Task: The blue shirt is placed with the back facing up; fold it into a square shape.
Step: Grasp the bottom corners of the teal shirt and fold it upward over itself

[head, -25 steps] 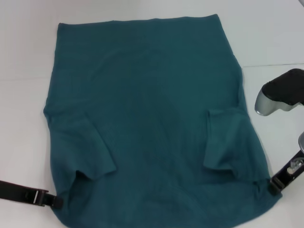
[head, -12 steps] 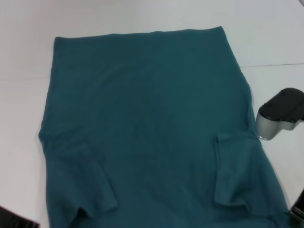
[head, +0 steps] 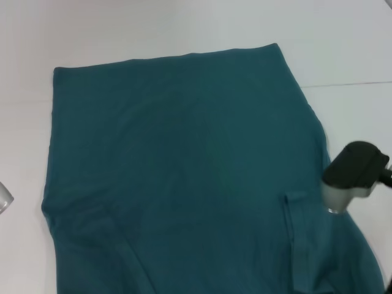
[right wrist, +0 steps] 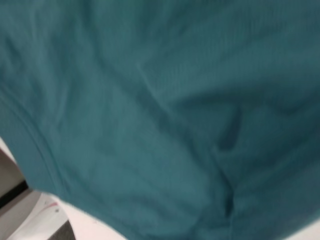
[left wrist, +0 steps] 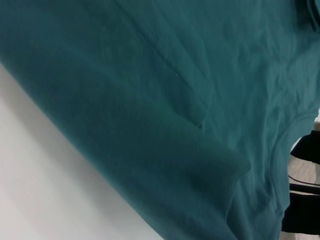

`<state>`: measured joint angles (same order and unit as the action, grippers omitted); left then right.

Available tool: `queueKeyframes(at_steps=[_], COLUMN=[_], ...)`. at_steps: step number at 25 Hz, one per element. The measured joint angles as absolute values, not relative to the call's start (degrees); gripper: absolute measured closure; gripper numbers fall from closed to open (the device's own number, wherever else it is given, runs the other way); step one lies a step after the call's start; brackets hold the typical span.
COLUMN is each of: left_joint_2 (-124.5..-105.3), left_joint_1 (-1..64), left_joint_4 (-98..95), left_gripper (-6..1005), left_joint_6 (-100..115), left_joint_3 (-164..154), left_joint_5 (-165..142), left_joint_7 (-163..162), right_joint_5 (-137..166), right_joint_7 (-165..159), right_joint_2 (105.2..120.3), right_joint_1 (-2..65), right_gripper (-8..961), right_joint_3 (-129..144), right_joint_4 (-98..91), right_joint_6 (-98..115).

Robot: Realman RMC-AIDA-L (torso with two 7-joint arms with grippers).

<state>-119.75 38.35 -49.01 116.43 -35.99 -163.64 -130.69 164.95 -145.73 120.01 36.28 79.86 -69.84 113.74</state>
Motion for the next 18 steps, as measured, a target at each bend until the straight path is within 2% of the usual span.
queueKeyframes(at_steps=[8,18], left_joint_2=[-119.52,-115.64], left_joint_1=[38.4,41.2], left_joint_4=[-49.0,-49.5], left_gripper=[919,917], left_joint_6=[117.5,118.4], left_joint_3=[-33.9,-22.9], left_joint_5=[-161.6,-155.0], left_joint_7=[-129.7,-128.4], right_joint_5=[161.0,158.9], right_joint_7=[-143.9,-137.6], right_joint_2=[119.58,119.49], right_joint_1=[34.5,34.2], right_gripper=[909,909], right_joint_3=[72.0,56.5], right_joint_4=[-77.6,-86.0], right_joint_6=[114.0,113.3])
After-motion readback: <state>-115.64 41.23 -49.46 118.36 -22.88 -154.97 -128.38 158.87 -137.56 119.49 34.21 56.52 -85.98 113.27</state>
